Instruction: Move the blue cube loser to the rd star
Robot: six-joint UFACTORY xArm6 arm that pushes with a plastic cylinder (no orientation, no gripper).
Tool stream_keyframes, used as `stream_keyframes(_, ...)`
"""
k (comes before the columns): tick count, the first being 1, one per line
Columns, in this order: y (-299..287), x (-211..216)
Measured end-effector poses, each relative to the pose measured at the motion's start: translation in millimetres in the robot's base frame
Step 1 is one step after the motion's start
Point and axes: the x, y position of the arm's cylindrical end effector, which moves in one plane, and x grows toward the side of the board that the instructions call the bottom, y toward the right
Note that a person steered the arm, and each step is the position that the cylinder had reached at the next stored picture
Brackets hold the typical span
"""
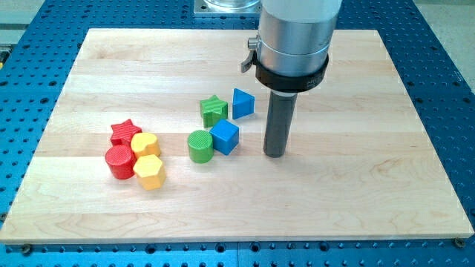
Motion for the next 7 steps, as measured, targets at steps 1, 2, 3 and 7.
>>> stream_keyframes(1, -47, -4)
stream_keyframes(2, -72, -4)
stream_keyframes(3, -72, -4)
stream_keyframes(7, -93, 3)
